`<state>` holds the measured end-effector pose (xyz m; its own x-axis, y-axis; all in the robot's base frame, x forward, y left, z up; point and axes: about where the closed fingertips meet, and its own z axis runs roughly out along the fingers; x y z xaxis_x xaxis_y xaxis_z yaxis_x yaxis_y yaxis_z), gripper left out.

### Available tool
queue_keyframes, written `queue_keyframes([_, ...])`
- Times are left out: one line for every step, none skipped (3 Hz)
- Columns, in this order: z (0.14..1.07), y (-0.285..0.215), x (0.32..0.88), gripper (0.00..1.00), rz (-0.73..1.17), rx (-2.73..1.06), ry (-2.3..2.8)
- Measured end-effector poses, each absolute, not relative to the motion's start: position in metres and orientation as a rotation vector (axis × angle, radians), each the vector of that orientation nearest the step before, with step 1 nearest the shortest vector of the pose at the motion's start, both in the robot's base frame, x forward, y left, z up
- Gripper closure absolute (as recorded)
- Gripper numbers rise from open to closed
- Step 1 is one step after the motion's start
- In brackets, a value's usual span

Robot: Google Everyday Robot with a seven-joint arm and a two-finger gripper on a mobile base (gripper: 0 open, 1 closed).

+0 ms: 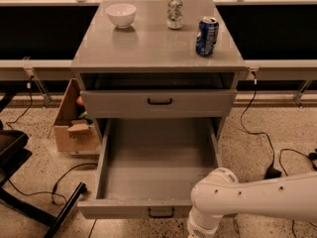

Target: Close middle drawer

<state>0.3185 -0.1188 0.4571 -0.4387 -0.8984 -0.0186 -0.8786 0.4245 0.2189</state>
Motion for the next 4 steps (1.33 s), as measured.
queue_keyframes([0.400, -0.124, 0.325, 1.00, -0.338, 1.584, -2.577])
queue_keyframes([0.350, -0.126, 0.338, 1.00, -0.339, 1.605, -2.596])
queue_keyframes([0.310, -0.112, 0.356, 1.00, -0.323, 1.676, -2.627])
queue_keyframes([0.294, -0.110, 0.379, 1.00, -0.275, 1.732, -2.661])
